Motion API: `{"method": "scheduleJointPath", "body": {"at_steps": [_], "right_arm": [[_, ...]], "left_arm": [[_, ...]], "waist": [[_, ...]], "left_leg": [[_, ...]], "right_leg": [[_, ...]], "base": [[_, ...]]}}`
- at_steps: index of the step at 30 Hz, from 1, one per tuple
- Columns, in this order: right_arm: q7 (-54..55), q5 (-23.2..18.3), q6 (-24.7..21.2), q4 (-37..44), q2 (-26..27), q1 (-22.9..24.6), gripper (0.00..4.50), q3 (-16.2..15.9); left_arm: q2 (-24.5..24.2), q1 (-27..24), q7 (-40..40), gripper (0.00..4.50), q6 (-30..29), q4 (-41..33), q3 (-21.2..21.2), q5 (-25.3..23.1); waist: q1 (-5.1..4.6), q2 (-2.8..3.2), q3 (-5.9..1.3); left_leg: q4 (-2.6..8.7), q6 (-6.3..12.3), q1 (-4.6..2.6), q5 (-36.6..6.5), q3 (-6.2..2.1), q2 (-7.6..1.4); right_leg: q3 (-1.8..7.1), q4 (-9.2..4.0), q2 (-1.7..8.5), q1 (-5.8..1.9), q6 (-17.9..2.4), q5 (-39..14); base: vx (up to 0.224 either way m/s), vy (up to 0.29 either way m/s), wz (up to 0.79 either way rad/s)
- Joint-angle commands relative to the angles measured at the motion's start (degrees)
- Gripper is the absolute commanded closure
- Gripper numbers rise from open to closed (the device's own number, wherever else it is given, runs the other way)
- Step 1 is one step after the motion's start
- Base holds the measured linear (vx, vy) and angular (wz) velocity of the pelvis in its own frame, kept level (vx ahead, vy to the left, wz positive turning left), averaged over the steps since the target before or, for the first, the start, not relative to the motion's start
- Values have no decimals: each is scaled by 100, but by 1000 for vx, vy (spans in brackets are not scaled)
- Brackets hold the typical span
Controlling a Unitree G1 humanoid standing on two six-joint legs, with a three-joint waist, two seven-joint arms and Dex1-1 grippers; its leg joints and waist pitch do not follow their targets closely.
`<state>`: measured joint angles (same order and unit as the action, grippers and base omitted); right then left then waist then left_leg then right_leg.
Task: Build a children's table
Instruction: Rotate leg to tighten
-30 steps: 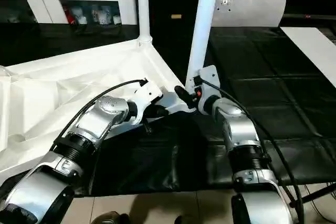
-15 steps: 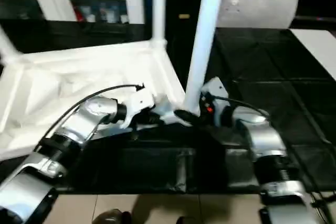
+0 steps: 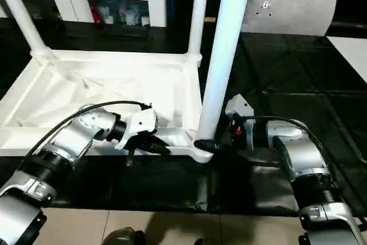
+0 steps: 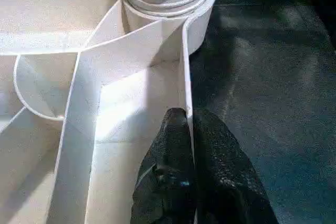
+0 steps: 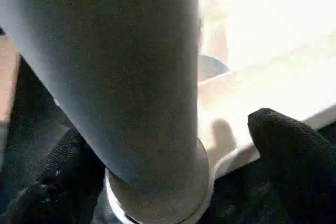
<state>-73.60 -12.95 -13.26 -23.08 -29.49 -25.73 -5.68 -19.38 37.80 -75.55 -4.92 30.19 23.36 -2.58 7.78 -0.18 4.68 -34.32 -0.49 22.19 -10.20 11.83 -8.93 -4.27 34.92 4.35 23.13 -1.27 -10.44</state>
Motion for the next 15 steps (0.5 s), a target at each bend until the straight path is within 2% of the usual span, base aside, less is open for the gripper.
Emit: {"method": "scheduleJointPath", "body": {"at_steps": [1,2,3,7,8,11,12,15], "right_arm": [[-168,-178,-78,187,-83,1,51,-16],[-224,-200,-88,196,-93,8,75,-29],[-262,-219,-100,200,-98,11,82,-36],[-323,-236,-109,204,-99,20,84,-42],[-345,-240,-113,204,-94,24,122,-38],[-387,-247,-129,221,-89,43,124,-41],[-394,-250,-135,226,-89,46,156,-45],[-405,-268,-170,240,-86,52,168,-54]], "left_arm": [[30,-16,-365,450,177,-177,222,15],[19,-17,-378,450,191,-180,224,20],[14,-20,-387,450,193,-187,227,28],[7,-30,-392,450,194,-204,242,33],[7,-34,-391,450,197,-205,248,29],[15,-38,-362,450,199,-202,252,19],[18,-38,-354,450,199,-202,251,17],[20,-41,-339,450,196,-204,252,15]], "waist": [[-3,-73,-462],[17,-69,-464],[24,-68,-464],[39,-61,-475],[40,-63,-479],[45,-82,-484],[49,-79,-486],[51,-77,-494]], "left_leg": [[391,346,-159,-1054,-231,-534],[388,340,-161,-1021,-229,-533],[387,341,-165,-1019,-225,-531],[392,268,-163,-1072,-240,-538],[389,254,-166,-1073,-238,-535],[378,275,-155,-1024,-233,-528],[376,283,-155,-1006,-233,-528],[367,305,-152,-939,-231,-524]], "right_leg": [[334,-428,594,-274,-1369,-1334],[335,-421,591,-263,-1358,-1329],[336,-427,592,-259,-1357,-1331],[327,-425,596,-264,-1332,-1430],[329,-423,594,-263,-1333,-1413],[330,-416,600,-273,-1334,-1362],[331,-414,600,-272,-1331,-1351],[328,-405,593,-271,-1330,-1304]], "base": [[0,0,0],[0,0,0],[0,0,0],[0,0,0],[0,0,0],[0,0,0],[0,0,0],[0,0,0]]}}
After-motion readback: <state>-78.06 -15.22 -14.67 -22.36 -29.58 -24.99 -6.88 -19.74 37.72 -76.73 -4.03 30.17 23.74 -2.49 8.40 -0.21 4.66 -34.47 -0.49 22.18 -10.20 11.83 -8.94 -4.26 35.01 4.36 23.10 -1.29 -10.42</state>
